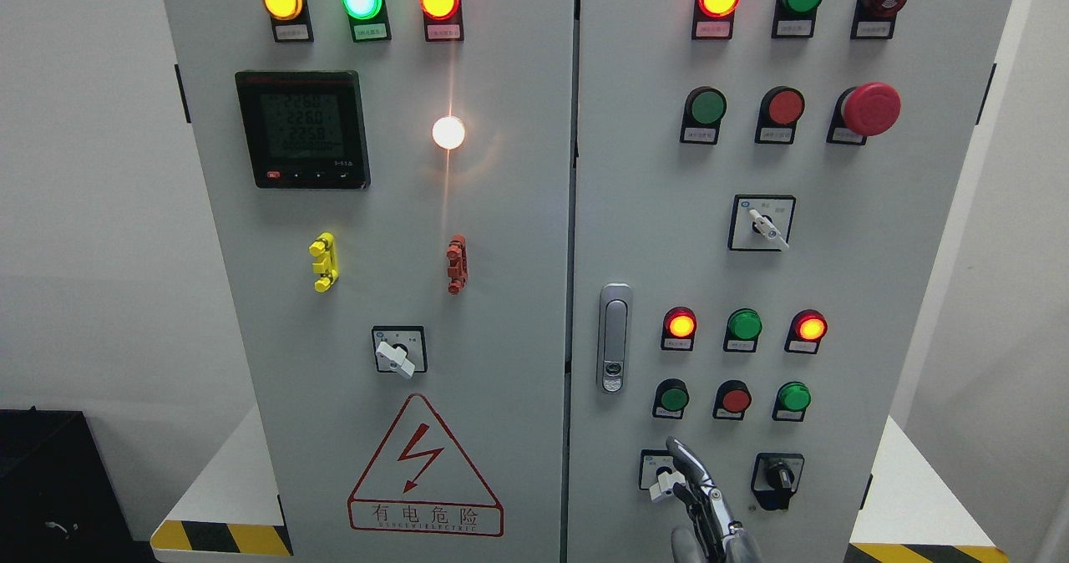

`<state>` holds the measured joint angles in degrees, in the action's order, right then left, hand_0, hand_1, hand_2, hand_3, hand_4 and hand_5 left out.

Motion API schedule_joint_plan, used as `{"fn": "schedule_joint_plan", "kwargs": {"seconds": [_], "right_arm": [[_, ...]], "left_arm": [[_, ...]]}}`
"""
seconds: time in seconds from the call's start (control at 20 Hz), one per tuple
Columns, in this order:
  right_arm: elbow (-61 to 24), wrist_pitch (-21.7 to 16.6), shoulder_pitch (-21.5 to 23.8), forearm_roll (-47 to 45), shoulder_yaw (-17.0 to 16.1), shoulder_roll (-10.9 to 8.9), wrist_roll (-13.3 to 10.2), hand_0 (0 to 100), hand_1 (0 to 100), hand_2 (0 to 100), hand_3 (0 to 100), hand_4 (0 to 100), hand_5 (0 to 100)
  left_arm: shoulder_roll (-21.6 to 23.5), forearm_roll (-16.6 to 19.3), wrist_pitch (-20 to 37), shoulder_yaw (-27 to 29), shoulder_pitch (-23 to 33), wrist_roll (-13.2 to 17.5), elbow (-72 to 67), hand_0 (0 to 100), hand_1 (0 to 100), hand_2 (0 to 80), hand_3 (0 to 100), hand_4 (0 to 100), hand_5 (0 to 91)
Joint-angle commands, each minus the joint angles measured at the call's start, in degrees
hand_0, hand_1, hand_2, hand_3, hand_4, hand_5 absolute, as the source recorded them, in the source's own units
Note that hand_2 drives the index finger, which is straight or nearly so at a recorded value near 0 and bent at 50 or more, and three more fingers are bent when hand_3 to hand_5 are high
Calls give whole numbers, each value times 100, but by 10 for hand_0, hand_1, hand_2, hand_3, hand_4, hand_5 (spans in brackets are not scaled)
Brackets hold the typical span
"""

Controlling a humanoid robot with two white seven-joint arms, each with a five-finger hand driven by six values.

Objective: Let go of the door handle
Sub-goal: 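Raise the right hand toward the silver latch handle on the cabinet door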

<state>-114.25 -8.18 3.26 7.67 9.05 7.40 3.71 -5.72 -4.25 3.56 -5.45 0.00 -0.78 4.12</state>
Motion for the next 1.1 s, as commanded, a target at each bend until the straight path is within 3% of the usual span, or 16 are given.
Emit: {"fn": "schedule_joint_plan", "kwargs": {"seconds": [0.0, 0.25, 0.3, 0.35, 0.45, 0.55, 0.6, 0.65, 0.75, 0.85, 1.05], "right_arm": [[-18, -8, 25, 7, -105, -1, -28, 441, 89, 0, 42, 129, 95], [-18, 10, 8, 24, -131, -1, -20, 447, 87, 0, 64, 150, 110], [-18, 18, -1, 33, -131, 7, -2, 445, 93, 0, 142, 215, 154], [-18, 18, -1, 33, -131, -1, 7, 430, 132, 0, 379, 360, 243], [-18, 18, -45, 112, -122, -1, 51, 421, 207, 0, 572, 495, 326], [26, 167, -220, 628, -131, 16, 42, 434, 271, 14, 668, 618, 561], [35, 394, -343, 918, -131, 16, 42, 443, 303, 24, 728, 741, 728], [35, 623, -466, 1173, -131, 16, 25, 442, 341, 28, 799, 833, 833], [61, 835, -642, 1561, -114, 16, -11, 440, 368, 18, 913, 939, 946], [140, 818, -730, 2078, -114, 7, -72, 430, 367, 6, 965, 980, 992], [438, 809, -1011, 3405, -96, -1, -528, 408, 345, 0, 1000, 1000, 1000]], "left_arm": [[0, -6, 4, 0, 97, -1, 1, 120, 556, 0, 0, 0, 0], [0, -6, 4, 0, 97, -1, 1, 120, 556, 0, 0, 0, 0], [0, -6, 4, 0, 97, -1, 1, 120, 556, 0, 0, 0, 0], [0, 3, 4, 0, 97, -1, 1, 120, 556, 0, 0, 0, 0], [0, -6, 4, 0, 97, -1, 1, 120, 556, 0, 0, 0, 0], [0, 3, 4, 0, 97, -1, 1, 120, 556, 0, 0, 0, 0], [0, -6, 4, 0, 97, -1, 1, 120, 556, 0, 0, 0, 0], [0, -6, 4, 0, 97, -1, 1, 120, 556, 0, 0, 0, 0], [0, 3, 4, 0, 97, -1, 1, 120, 556, 0, 0, 0, 0], [0, 3, 4, 0, 97, -1, 1, 120, 556, 0, 0, 0, 0], [0, -6, 4, 0, 97, -1, 1, 120, 556, 0, 0, 0, 0]]}}
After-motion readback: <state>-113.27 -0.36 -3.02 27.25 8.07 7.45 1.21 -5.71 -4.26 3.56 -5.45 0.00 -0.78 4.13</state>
